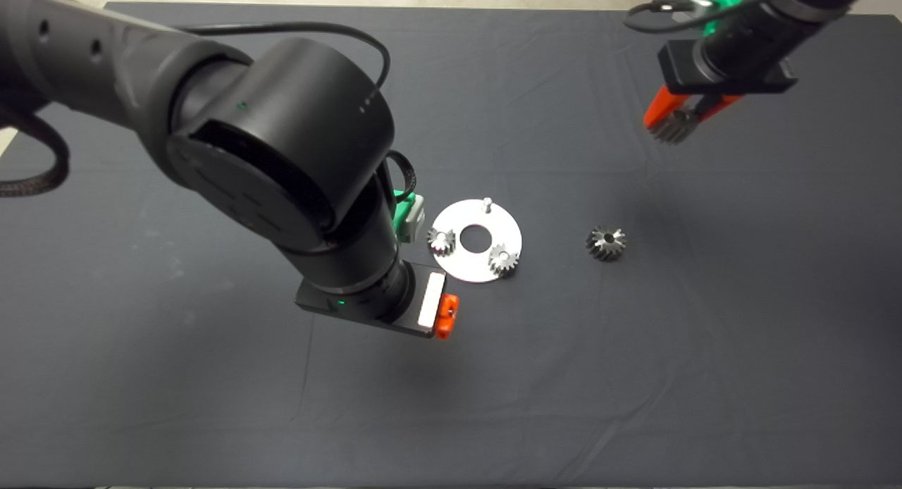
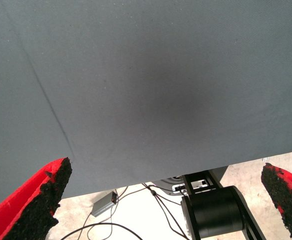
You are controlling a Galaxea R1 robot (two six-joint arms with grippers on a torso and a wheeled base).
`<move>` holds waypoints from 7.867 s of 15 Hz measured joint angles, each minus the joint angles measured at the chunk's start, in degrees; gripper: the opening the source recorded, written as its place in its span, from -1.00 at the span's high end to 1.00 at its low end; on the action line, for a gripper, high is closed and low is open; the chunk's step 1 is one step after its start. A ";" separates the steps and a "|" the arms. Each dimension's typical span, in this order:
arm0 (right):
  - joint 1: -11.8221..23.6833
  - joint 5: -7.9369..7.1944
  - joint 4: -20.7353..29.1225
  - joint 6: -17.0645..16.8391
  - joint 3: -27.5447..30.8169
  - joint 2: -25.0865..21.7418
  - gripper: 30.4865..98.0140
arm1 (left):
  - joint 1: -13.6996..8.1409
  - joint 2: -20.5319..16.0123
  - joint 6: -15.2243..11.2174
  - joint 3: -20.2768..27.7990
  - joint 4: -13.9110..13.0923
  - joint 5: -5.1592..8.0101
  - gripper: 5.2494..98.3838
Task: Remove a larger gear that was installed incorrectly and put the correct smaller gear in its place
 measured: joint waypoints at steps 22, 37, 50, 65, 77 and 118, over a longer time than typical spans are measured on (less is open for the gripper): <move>-17.78 0.24 -8.77 -4.15 -23.05 26.54 0.75 | 0.00 -0.28 1.77 -2.73 1.64 -0.02 -0.98; -19.04 0.37 -15.31 -4.07 -21.36 26.59 0.75 | 0.00 0.48 2.23 -2.86 1.76 -0.02 -0.98; -20.99 0.30 -19.92 -2.80 -20.12 26.75 0.75 | 0.00 0.52 2.23 -3.02 1.95 -0.02 -0.98; -16.15 0.33 -20.17 4.38 -10.87 24.21 0.76 | 0.00 3.34 2.27 -4.38 1.97 -0.02 -0.98; -19.60 0.15 -20.38 5.24 -12.03 23.24 0.80 | 0.00 3.50 2.27 -4.40 1.97 -0.02 -0.98; -20.36 0.34 -23.02 3.16 -17.86 27.04 0.81 | 0.00 5.84 2.54 -6.97 2.14 -0.02 -0.98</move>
